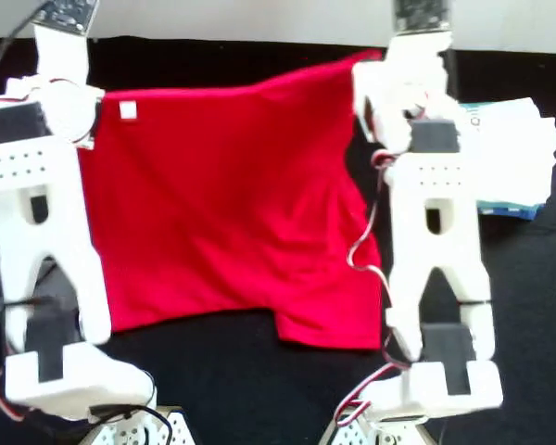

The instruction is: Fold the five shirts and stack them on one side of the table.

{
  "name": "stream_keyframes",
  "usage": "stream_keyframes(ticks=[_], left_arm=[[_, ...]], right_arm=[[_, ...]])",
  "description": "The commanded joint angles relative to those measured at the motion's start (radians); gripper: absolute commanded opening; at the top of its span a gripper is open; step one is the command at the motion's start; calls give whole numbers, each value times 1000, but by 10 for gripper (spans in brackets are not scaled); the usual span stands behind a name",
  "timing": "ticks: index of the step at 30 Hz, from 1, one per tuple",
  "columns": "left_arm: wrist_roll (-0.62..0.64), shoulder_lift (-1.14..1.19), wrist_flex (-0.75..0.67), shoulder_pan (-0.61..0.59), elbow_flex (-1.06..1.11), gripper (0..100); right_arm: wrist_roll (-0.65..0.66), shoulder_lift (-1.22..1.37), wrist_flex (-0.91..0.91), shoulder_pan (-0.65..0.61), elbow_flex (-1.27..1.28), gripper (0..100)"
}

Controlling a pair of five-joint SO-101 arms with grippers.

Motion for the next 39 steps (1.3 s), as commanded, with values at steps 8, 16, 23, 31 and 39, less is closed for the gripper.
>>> stream_keyframes(ticks=[8, 16, 23, 31, 39], left_arm=[[-9, 220, 40, -1, -45, 8], [-12, 295, 190, -1, -51, 8], [-137, 282, 423, -5, -44, 8], [-137, 274, 586, -15, -24, 9], [-140, 74, 459, -70, 323, 9]], right_arm=[[2, 151, 107, -39, -47, 5], [2, 166, 352, -35, -54, 5], [2, 91, 530, -35, -48, 5], [2, 25, 693, -35, -45, 5], [8, -168, 604, 8, 318, 5]])
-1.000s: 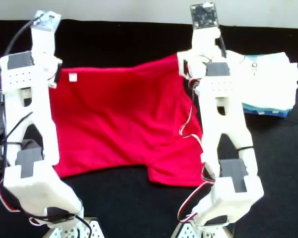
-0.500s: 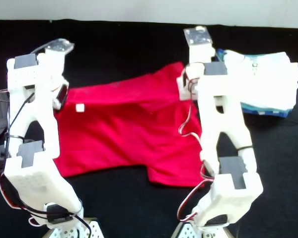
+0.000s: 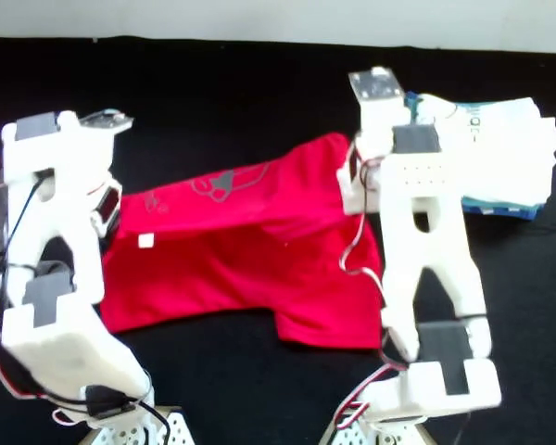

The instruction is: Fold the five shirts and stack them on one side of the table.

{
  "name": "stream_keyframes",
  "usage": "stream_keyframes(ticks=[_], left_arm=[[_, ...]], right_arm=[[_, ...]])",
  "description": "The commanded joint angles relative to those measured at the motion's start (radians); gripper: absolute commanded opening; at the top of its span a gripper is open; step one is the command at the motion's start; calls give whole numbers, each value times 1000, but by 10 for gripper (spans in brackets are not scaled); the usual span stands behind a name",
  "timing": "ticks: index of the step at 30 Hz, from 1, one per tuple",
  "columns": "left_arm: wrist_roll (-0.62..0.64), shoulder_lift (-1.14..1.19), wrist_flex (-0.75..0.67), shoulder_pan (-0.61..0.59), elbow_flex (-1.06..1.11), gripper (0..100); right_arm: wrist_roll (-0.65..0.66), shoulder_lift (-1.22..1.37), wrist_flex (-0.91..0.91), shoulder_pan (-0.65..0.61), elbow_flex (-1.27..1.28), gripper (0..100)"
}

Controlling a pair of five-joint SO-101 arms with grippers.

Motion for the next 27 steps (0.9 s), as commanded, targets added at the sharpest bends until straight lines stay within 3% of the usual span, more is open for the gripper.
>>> stream_keyframes(ticks=[1, 8, 19, 27], left_arm=[[-11, -174, -103, -8, 197, 9], [-12, -403, -313, 36, 549, 8], [-11, -444, -282, 39, 634, 8], [-12, -440, -373, 74, 748, 8]], right_arm=[[11, -174, -124, 35, 251, 5], [49, -458, -242, 33, 605, 5], [57, -613, -148, 38, 679, 5], [103, -616, -193, 59, 774, 5]])
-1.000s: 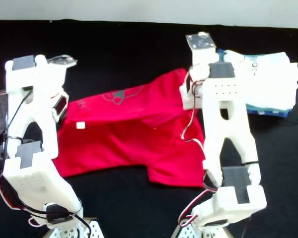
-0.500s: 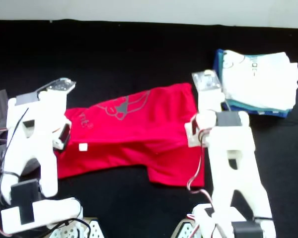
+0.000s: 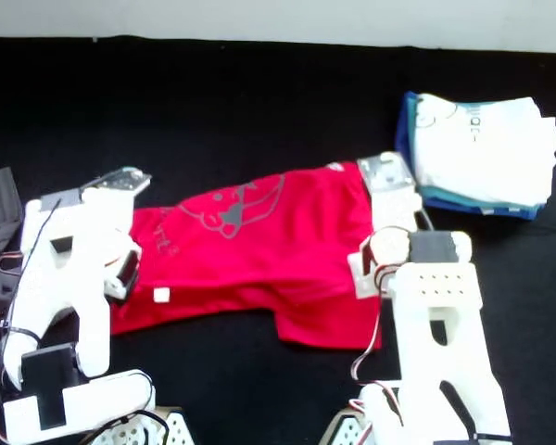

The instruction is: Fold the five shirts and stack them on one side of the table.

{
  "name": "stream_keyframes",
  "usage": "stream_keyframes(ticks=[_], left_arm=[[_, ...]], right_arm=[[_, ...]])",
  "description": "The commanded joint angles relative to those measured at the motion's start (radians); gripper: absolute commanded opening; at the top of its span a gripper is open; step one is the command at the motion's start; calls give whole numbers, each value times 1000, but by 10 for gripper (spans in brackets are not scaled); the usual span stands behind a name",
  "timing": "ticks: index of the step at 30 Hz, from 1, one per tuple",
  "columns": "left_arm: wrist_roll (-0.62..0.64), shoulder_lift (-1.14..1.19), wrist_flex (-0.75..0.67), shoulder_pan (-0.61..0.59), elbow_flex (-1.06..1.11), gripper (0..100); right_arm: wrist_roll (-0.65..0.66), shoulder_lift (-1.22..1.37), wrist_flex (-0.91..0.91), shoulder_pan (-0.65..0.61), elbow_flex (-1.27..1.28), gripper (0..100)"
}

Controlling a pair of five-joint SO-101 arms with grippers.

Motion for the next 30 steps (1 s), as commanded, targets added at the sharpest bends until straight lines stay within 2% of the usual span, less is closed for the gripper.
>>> stream_keyframes(ticks=[1, 7, 14, 20, 27, 30], left_arm=[[-9, -28, -55, 31, 41, 8], [-9, -35, -110, 25, 64, 9], [-9, -38, -52, 25, 64, 9], [-9, -38, -44, 31, 65, 9], [-11, -28, -40, 33, 65, 9], [-58, -28, -38, 28, 65, 9]], right_arm=[[9, -28, -39, 25, 36, 5], [9, -30, -56, 30, 76, 5], [9, -38, 22, 35, 67, 5], [80, -38, 16, 41, 65, 5], [84, -38, 16, 67, 74, 5], [84, -38, 16, 67, 73, 5]])
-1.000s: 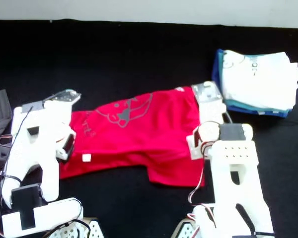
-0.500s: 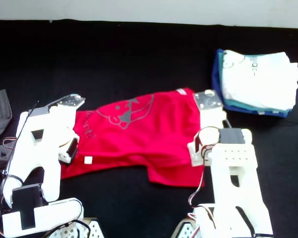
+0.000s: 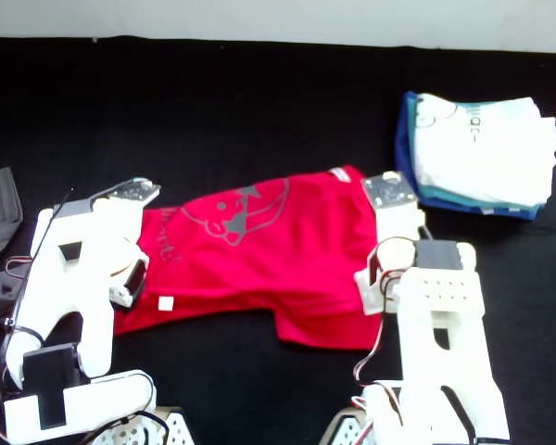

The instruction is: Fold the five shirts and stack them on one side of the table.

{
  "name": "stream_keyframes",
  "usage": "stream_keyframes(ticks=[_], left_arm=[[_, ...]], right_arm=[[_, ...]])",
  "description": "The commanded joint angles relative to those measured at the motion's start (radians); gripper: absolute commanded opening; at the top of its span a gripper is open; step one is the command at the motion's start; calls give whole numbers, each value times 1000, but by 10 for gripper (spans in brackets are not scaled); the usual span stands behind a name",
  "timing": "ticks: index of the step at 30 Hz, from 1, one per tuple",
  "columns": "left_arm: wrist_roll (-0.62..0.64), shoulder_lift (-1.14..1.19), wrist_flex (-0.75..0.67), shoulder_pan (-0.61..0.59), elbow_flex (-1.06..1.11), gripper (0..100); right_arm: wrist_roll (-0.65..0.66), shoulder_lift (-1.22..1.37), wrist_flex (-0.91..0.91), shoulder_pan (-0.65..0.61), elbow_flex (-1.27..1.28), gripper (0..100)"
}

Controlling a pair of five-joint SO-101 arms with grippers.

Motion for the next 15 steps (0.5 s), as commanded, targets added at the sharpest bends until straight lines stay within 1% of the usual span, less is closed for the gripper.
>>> stream_keyframes(ticks=[1, 4, 6, 9, 11, 15], left_arm=[[-46, -30, 14, 7, 2, 9], [-69, -30, 38, 1, -5, 13], [-74, -38, 57, -1, -10, 52], [-81, -38, 118, -5, -58, 142], [-104, -38, 175, -5, -127, 177], [-107, -38, 295, -5, -341, 181]], right_arm=[[12, -22, 7, 12, -8, 9], [14, -22, 18, 8, -12, 21], [14, -22, 41, 5, -16, 82], [11, -24, 74, 7, -59, 186], [8, -24, 105, 7, -113, 192], [8, -24, 148, 7, -266, 183]])
